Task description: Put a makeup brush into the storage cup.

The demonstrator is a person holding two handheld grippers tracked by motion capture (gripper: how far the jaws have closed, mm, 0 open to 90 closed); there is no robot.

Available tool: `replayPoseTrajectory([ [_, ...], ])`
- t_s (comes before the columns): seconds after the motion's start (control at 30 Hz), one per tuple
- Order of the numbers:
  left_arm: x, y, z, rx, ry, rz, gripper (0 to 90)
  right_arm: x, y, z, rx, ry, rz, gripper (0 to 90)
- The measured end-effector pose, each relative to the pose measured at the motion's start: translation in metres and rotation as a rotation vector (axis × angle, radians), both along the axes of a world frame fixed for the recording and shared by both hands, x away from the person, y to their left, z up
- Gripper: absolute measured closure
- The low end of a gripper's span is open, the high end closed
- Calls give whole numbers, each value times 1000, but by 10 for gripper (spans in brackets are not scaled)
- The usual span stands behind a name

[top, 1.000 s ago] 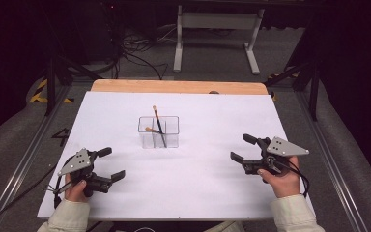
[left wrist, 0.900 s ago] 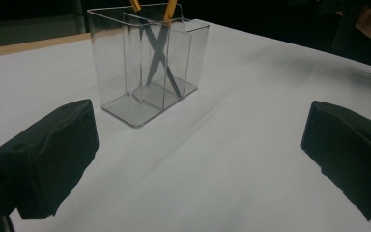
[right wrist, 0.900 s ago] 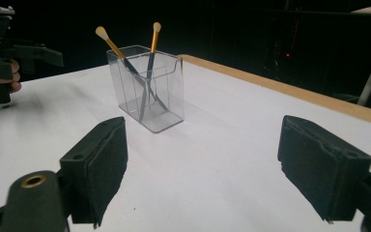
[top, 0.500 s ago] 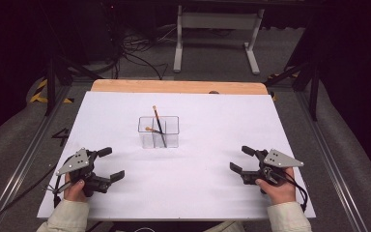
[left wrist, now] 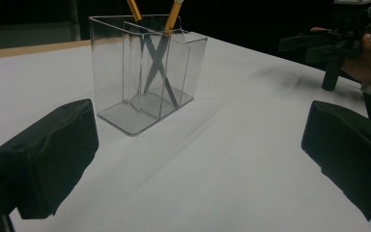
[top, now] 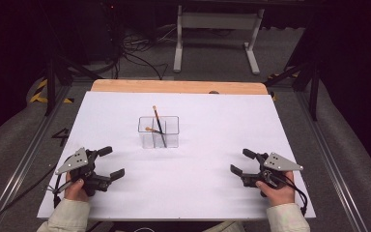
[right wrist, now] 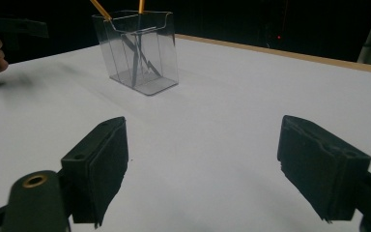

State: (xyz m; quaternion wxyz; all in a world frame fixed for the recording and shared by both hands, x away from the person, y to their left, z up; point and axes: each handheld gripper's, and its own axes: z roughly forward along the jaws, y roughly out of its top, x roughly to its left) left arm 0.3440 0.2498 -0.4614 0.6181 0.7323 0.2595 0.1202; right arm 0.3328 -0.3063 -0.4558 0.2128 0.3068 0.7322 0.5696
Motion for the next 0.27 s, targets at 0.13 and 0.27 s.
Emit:
replayPoseTrajectory([
  [0.13,0,0,0,10,2,1,3,0,0,0,1,2,-2,184],
  [0.27,1,0,0,20,3,3,3,0,1,2,14,4,-6,184],
])
